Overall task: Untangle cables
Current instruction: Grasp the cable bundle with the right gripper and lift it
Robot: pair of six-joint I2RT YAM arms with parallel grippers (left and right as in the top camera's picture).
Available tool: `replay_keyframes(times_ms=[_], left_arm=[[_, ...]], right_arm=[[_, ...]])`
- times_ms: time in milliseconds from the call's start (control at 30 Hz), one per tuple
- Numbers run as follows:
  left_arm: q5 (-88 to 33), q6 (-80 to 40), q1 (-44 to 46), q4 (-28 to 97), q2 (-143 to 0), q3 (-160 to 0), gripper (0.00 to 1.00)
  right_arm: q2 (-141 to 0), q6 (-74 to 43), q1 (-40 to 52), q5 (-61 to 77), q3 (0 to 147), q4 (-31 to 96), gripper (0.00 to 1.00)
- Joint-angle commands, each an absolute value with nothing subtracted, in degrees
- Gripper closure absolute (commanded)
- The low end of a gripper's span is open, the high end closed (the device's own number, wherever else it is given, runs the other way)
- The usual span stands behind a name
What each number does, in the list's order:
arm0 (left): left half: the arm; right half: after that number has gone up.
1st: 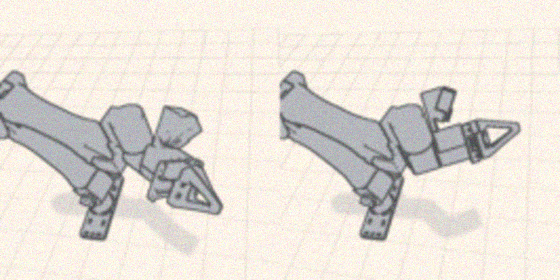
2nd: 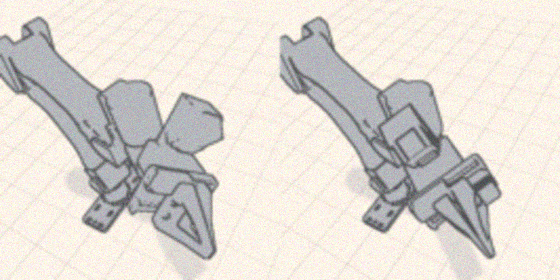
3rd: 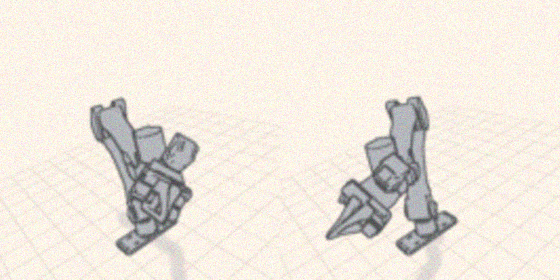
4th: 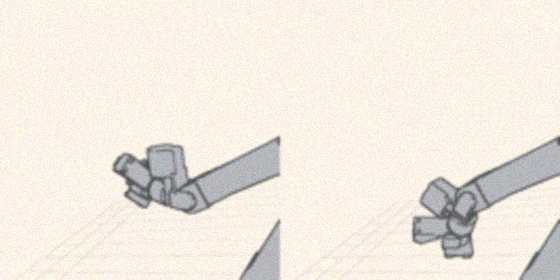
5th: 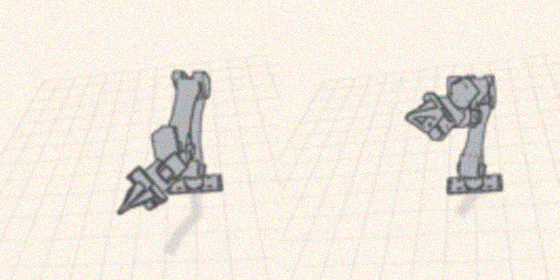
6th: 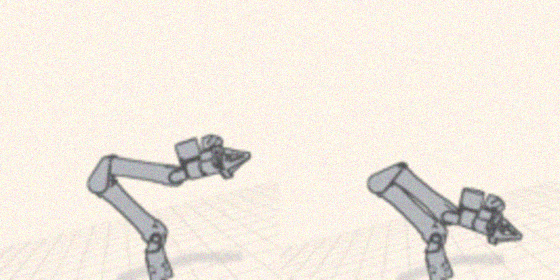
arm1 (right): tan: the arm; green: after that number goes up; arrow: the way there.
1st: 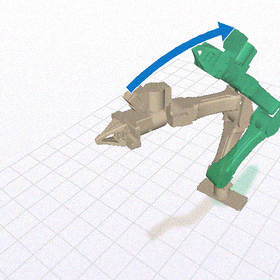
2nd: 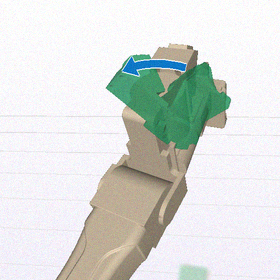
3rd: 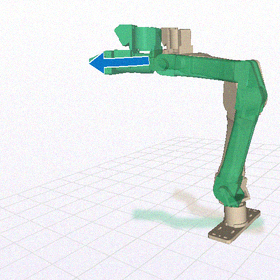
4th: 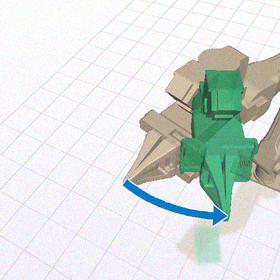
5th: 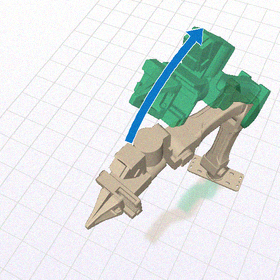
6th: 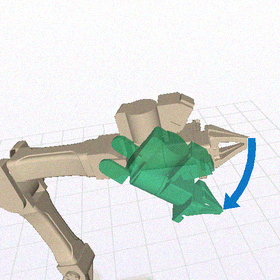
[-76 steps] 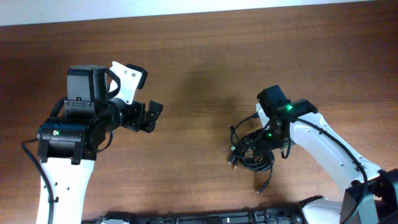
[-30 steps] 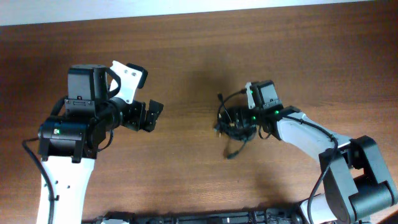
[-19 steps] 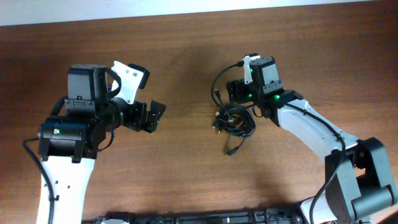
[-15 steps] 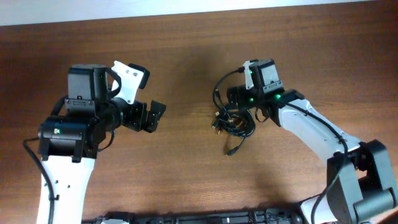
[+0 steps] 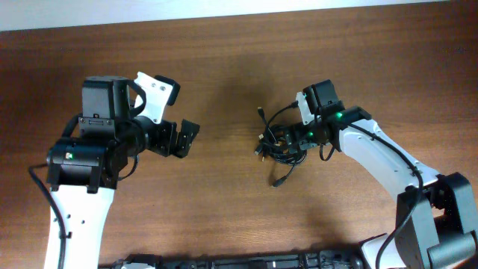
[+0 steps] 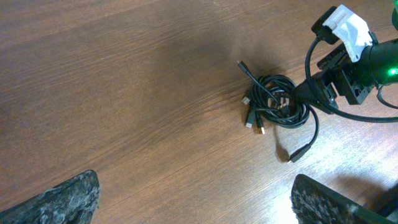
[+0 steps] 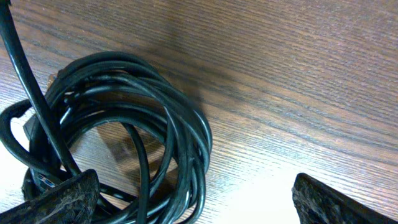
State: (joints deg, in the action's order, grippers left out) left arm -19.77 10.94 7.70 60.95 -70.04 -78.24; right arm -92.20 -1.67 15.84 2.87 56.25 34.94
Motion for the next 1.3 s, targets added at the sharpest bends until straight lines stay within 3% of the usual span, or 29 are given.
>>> replay_keyframes(times_ms=[0,300,567,667,767,800,833,1100,1267], left_arm=[[-20.84,11.22,7.88,60.34,-70.41,-79.22,0.01],[-20.82,11.22,7.88,60.53,-70.43,-79.22,0.01],[-20.8,11.25,7.88,60.51,-70.43,-79.2,0.01],[-20.82,11.25,7.88,60.53,-70.46,-79.2,0.01],[-20.82,11.25,7.88,60.53,-70.46,-79.2,0.01],[-20.82,11.25,7.88,60.53,-70.43,-79.2,0.01],[-20.82,11.25,7.88,60.51,-70.46,-79.2,0.01],[-20.86,11.2,7.88,60.51,-70.46,-79.2,0.01],[-20.86,5.08,7.88,60.07,-70.46,-79.2,0.01]], right_arm=[[-93.25,-0.4,15.68,2.31,54.72,35.0,0.01],[-97.69,-2.0,15.68,2.33,53.89,34.11,0.0],[-102.08,-2.42,15.68,2.37,53.87,34.28,0.22],[-102.08,-2.42,15.68,2.57,53.87,34.04,0.39],[-102.08,-2.42,15.68,2.98,53.87,34.09,0.65],[-102.08,-2.42,15.68,3.68,53.87,34.09,0.85],[-102.06,-2.42,15.68,5.21,53.89,34.04,0.96],[-100.57,-2.42,15.66,10.59,56.38,35.14,0.96],[-96.01,-3.11,15.68,10.79,61.43,38.39,0.96]])
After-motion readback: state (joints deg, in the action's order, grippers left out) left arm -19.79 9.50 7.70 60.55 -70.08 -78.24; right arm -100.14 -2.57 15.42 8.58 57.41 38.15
